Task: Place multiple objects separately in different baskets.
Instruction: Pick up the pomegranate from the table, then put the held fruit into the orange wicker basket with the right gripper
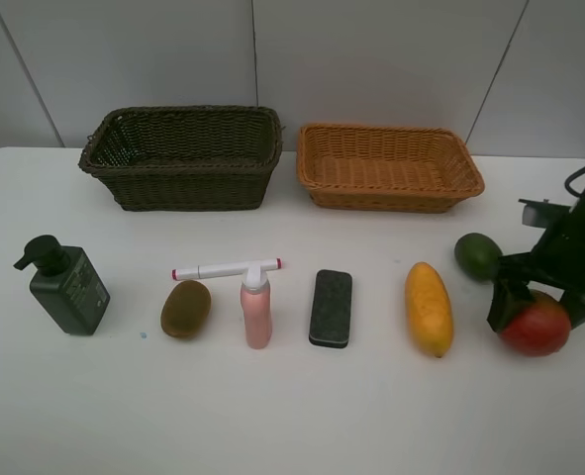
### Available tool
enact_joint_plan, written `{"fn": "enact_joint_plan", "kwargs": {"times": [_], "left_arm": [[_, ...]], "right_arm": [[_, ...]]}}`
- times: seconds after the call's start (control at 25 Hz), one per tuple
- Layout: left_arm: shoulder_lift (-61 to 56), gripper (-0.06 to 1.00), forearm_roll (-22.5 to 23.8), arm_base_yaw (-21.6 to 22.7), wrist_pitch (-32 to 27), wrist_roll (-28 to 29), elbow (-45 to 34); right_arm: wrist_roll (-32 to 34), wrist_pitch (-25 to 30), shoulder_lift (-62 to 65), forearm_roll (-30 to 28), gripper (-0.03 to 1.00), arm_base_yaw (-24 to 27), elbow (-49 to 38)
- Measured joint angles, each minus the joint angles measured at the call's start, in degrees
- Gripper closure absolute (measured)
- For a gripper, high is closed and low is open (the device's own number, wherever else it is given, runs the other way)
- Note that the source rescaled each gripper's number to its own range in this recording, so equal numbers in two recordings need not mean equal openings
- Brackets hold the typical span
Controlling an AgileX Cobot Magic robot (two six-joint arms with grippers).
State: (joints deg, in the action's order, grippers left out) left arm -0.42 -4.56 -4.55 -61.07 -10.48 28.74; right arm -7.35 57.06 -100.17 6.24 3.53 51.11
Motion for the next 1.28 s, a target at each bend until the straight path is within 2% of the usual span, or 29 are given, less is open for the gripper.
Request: {"fn": "enact_joint_plan", "kwargs": {"times": [0.24,0.6,0.88,1.28], "left_arm": [[0.00,-0.06,0.00,0.00,0.00,0.00,0.00],[0.00,-0.06,0.00,0.00,0.00,0.00,0.00],[0.00,-0.06,0.00,0.00,0.00,0.00,0.00],[0.00,-0.06,0.00,0.00,0.00,0.00,0.00]], "right_arm": [[0.00,5.65,0.27,-0.19,0.31,0.00,9.70],[0.00,5.68,0.16,0.38,0.31,0.00,25.15],[-3.47,0.90,-3.22,4.62,0.31,0.00,33.09],[-7.57,-12.10,-13.05,8.90,0.31,0.00,41.25]]}}
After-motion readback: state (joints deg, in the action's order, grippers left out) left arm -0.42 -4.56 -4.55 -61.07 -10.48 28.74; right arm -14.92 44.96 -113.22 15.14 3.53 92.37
